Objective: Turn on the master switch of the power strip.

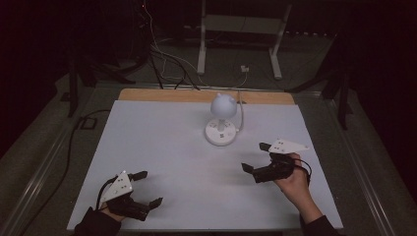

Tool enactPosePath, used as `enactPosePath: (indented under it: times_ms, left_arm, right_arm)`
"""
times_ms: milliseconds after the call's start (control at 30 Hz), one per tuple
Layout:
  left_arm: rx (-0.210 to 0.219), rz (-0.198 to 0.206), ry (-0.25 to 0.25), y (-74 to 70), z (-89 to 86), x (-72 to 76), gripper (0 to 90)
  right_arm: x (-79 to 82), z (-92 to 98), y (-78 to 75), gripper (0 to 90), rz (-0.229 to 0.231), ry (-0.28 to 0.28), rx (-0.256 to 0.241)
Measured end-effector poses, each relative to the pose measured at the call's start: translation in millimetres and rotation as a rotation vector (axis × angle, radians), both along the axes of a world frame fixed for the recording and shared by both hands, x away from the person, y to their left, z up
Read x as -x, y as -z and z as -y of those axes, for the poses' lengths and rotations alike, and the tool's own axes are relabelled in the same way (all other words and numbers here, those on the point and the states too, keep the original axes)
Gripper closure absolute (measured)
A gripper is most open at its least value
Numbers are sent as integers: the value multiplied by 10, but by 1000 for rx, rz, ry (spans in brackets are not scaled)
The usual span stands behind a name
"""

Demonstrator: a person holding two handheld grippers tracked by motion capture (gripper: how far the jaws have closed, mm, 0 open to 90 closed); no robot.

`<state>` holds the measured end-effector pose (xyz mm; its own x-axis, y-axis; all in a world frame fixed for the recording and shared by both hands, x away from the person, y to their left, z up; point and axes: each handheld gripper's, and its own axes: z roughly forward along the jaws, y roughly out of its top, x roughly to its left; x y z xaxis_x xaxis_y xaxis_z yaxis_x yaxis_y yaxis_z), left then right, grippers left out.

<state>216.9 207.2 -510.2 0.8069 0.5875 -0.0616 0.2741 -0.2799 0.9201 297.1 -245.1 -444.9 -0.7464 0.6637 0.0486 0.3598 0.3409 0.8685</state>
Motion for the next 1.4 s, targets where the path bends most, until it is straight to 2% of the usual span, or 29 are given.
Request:
enactPosePath:
  times_ms: [833, 1400]
  left_arm:
    - [-1, 3, 2, -2, -1, 0, 1]
    - [-3, 3, 4, -5, 5, 3, 1]
  right_arm:
    - [-258, -188, -83, 0, 7, -50, 12]
    - [-416, -281, -91, 0, 8, -54, 17]
